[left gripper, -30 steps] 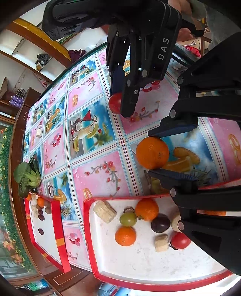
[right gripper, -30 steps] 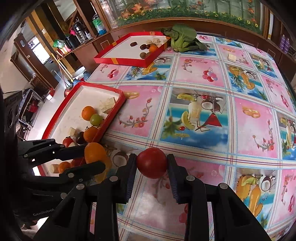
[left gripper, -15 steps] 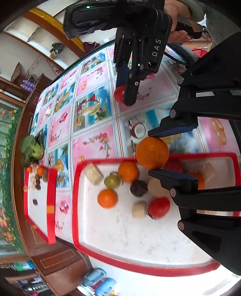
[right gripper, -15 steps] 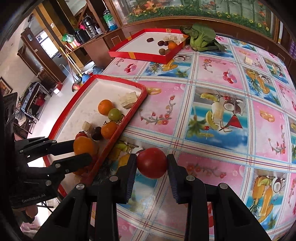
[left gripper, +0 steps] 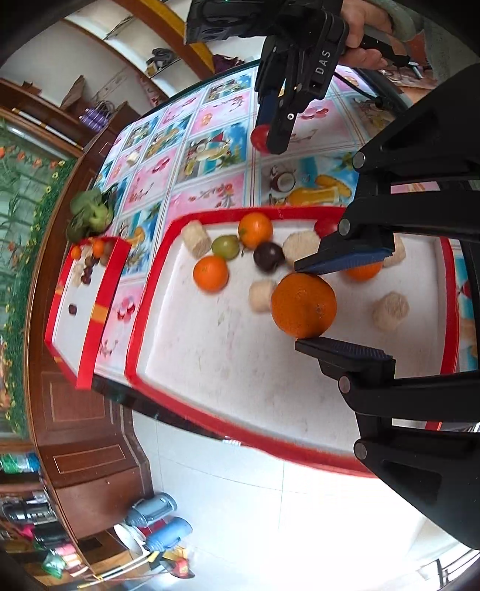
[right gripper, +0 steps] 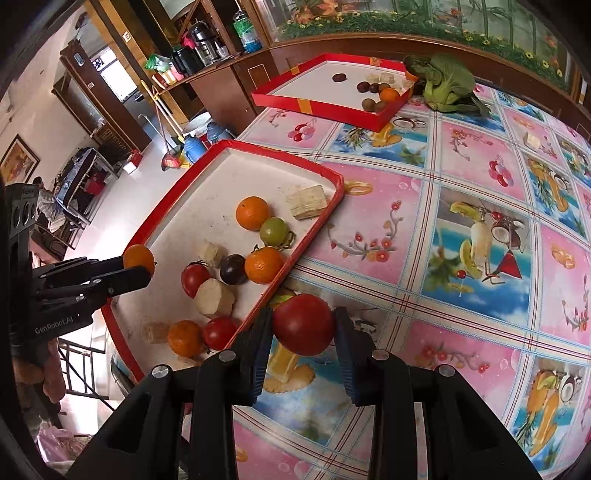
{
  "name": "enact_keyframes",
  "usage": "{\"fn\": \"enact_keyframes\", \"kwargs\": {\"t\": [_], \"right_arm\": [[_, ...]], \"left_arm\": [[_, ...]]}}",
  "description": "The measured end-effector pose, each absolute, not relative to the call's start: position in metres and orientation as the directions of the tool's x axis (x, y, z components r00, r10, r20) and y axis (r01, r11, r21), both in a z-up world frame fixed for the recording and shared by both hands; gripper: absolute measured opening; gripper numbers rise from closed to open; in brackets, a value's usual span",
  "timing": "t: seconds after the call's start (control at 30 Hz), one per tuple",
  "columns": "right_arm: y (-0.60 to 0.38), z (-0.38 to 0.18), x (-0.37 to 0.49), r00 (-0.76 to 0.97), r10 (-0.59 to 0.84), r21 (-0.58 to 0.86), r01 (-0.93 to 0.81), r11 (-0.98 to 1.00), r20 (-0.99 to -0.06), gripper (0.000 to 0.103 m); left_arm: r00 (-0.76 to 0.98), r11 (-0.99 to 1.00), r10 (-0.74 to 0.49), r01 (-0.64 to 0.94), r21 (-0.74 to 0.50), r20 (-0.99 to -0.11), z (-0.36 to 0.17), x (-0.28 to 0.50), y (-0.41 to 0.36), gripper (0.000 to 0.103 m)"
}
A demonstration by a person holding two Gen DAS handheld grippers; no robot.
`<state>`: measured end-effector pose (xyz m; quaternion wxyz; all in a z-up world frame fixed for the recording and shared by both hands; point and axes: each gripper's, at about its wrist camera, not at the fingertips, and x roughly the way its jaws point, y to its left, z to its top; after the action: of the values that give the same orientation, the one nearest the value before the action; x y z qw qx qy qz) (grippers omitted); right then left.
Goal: Organize fruits
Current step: 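Carry the orange and tomato over the large red tray, then open both tools to release the orange and tomato into the tray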
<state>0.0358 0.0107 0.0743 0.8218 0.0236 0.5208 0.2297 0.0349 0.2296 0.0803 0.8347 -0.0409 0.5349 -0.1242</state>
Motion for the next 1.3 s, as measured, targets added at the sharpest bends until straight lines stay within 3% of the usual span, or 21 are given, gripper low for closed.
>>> {"fn": "enact_keyframes", "kwargs": {"t": [0.6,1.3], "right_arm": [[0.05,0.091,0.076,0.359,0.408,0.258,-0.397,0.881,-0.839,0.033],[0.087,0.059,0.165,0.291,0.407,0.304,-0.338,0.89,-0.866,0.034]], "left_arm": [[0.36,0.957,-0.271,0.201,-0.209,-0.893,0.064,0.086,0.215,0.032],[0.272,0.94,-0.308,0.238,-0.246,-0.912,0.027,0.133,0.211,0.032]]}}
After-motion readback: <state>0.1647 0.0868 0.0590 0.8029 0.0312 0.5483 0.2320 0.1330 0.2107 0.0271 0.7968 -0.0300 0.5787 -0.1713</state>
